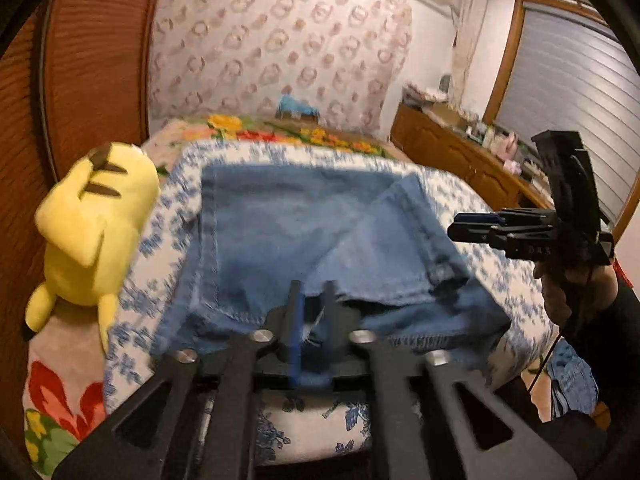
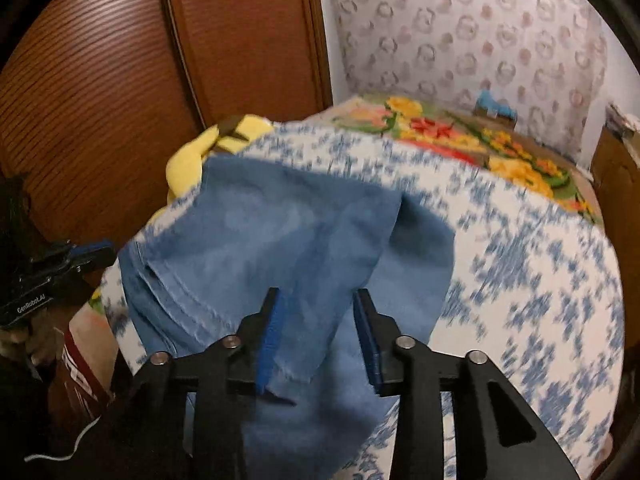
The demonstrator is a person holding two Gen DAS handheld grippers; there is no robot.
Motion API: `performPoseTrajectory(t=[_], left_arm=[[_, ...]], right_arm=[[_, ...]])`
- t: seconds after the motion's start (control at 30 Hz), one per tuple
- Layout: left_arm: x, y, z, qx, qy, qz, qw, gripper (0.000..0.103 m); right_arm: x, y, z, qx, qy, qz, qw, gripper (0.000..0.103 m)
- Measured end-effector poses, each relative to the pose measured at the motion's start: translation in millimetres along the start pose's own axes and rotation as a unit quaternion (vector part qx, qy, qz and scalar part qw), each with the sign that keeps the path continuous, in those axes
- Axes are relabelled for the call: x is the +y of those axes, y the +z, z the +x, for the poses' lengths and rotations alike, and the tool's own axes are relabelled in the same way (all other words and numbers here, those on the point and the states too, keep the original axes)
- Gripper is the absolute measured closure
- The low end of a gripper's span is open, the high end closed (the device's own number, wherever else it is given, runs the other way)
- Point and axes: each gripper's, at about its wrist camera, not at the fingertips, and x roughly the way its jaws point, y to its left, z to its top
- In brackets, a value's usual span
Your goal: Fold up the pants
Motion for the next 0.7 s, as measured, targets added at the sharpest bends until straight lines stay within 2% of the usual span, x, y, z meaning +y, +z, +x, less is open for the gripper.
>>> performPoseTrajectory(t=[0.03,0.07,0.27,0.33,0.4,0.43,0.47,0.53,0.6,0.7], left_arm=[[0.5,-1.9,3.6,0.003,0.000,-0.001,1.0000,0.061],[0.3,-3.8,7.6,0.007,0.001,-0.001,1.0000,0.056],[-2.7,-11.5,27.5,0.022,0.015,0.014,0.9995,0.055],[-3.4,-13.1,32.4,0.019,0.016,0.027,0.9993,0.055],[-2.2,-13.4,38.3,0.020,0.016,0.031,0.9992,0.059],[-0.6,-13.2,38.7,0.017,0.014,0.032,0.9992,0.069],[-0.3,-12.8,38.0,0.012,0.006,0.034,0.9993,0.082],[-1.6,-10.2,34.2,0.008,-0.007,0.032,0.9994,0.089],[-7.5,-9.6,22.7,-0.011,-0.010,0.042,0.9990,0.090],[-11.1,-2.6,-1.6,-0.041,-0.020,0.028,0.9985,0.090]], right_arm=[[2.4,-1.1,3.3,0.004,0.001,0.000,1.000,0.062],[1.6,-3.8,8.8,0.007,0.002,0.002,1.000,0.060],[-0.4,-13.8,27.7,0.033,0.011,0.021,0.999,0.058],[-6.9,-18.2,32.2,0.043,0.027,0.038,0.998,0.058],[-11.7,-16.8,40.1,0.055,0.051,0.049,0.996,0.059],[-12.5,-15.7,40.2,0.056,0.058,0.052,0.995,0.073],[-14.2,-13.3,41.3,0.056,0.065,0.053,0.995,0.093],[-14.9,-5.7,37.5,0.047,0.072,0.048,0.995,0.098],[-10.7,5.9,24.8,0.020,0.072,0.026,0.997,0.099],[-2.8,34.4,-3.7,-0.024,0.065,0.000,0.998,0.099]])
